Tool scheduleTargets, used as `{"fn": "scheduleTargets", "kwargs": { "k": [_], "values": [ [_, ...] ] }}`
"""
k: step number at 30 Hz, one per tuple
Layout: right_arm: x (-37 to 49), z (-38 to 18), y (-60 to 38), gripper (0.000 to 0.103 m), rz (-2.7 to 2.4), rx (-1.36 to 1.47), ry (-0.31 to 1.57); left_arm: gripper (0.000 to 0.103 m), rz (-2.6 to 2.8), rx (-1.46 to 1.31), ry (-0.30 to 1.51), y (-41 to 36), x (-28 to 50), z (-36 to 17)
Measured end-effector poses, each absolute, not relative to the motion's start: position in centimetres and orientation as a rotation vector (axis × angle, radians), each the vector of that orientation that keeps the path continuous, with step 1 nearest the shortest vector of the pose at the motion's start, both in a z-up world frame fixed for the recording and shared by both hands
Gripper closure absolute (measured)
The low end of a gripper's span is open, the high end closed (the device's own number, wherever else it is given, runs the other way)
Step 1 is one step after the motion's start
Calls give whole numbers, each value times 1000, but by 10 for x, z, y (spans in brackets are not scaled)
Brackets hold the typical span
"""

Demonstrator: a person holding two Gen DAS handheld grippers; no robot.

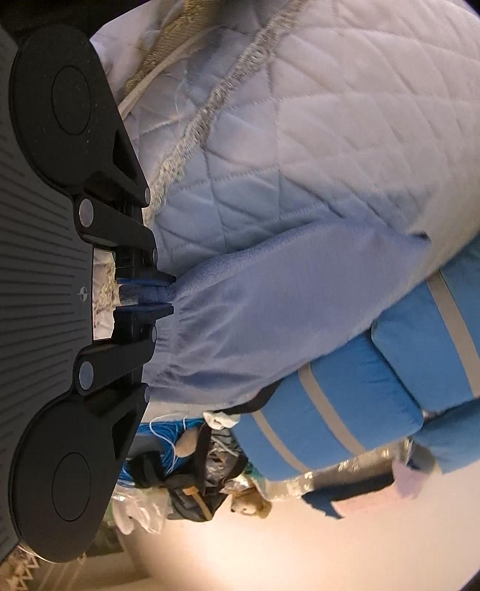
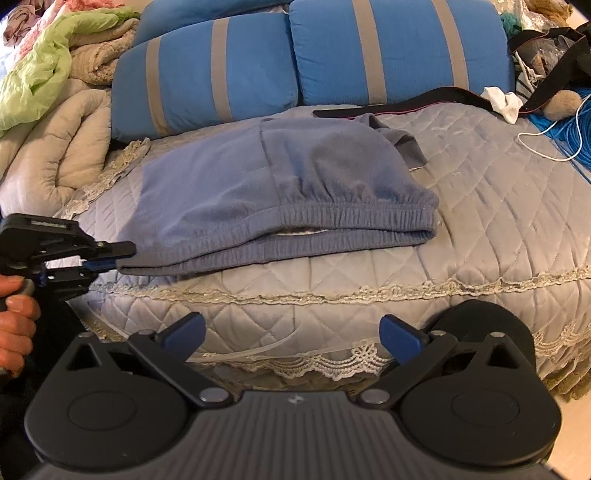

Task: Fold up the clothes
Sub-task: 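Grasp the waistband with the right gripper beside the left gripper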

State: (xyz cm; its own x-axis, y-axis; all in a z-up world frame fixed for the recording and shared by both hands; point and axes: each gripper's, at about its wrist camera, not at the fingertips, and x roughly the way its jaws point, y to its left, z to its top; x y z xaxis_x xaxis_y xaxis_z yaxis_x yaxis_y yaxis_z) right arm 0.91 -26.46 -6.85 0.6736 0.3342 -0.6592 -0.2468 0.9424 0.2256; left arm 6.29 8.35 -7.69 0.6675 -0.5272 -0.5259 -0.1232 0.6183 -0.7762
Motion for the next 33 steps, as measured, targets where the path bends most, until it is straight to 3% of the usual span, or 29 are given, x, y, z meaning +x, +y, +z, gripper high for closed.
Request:
{"fn": "scheduleTargets", "kwargs": {
  "k": [7,22,25,30,33],
  "values": [
    [30,-69,-284,0,286,115,720,95,-298,-830,798,81,60,-51],
    [51,-101,-263,0,205,-422,592,94,-290,-813,805,93,60,-53],
    [56,-107,-259,3,188,-528,562,94,-284,-820,806,95,60,-55],
    [63,-118,-252,20,157,-704,510,94,-279,-833,810,98,60,-59],
    [67,-124,-248,23,138,-809,477,94,-280,-840,812,100,61,-60]
  ]
}}
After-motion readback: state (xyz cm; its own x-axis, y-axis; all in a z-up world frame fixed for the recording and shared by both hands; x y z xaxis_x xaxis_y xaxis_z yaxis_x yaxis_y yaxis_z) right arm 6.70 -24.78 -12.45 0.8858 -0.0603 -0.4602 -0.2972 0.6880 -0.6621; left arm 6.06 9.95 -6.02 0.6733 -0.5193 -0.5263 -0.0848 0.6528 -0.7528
